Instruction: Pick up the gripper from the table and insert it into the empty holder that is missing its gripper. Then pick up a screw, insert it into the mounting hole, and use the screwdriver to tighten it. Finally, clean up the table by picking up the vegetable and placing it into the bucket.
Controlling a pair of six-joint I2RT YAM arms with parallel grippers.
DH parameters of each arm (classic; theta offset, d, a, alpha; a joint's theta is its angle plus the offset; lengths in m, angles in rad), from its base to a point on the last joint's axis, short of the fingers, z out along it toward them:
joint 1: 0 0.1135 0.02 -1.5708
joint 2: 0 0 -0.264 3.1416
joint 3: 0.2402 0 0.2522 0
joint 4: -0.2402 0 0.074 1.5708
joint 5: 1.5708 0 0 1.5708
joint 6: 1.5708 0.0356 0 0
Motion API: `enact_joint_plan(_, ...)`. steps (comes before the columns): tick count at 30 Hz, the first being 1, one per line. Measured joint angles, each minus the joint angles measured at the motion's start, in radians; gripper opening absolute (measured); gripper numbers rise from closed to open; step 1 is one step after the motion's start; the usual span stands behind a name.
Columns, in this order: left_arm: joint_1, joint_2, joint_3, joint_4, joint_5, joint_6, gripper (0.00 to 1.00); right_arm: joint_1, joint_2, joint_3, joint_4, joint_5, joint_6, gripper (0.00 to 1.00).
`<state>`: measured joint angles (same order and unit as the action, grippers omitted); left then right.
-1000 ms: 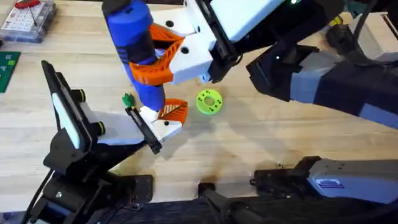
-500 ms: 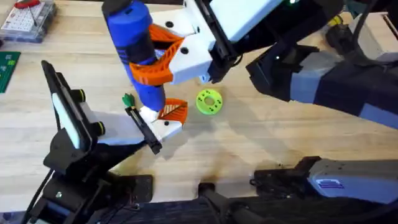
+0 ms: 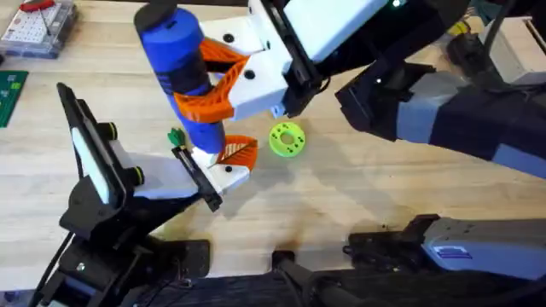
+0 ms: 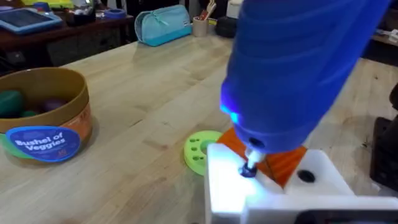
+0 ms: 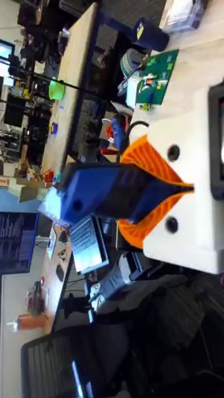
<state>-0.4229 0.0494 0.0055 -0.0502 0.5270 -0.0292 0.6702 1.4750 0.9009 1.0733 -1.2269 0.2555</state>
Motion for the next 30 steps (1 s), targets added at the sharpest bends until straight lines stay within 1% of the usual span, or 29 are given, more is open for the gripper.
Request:
enact_joint_plan(10, 0.000, 0.000, 0.000, 0.000, 0.000, 0.000, 0.016, 0.004, 0.000, 0.000, -0.007, 0.003, -0.003, 0.022)
enact_joint_plan(15, 0.000, 0.000, 0.000, -0.002, 0.000, -0.001, 0.016, 0.004, 0.000, 0.001, -0.061, 0.025, -0.040, 0.022)
enact_joint_plan(30, 0.000, 0.000, 0.000, -0.001, 0.000, 0.000, 0.016, 0.000, 0.000, 0.000, -0.068, 0.031, -0.036, 0.022)
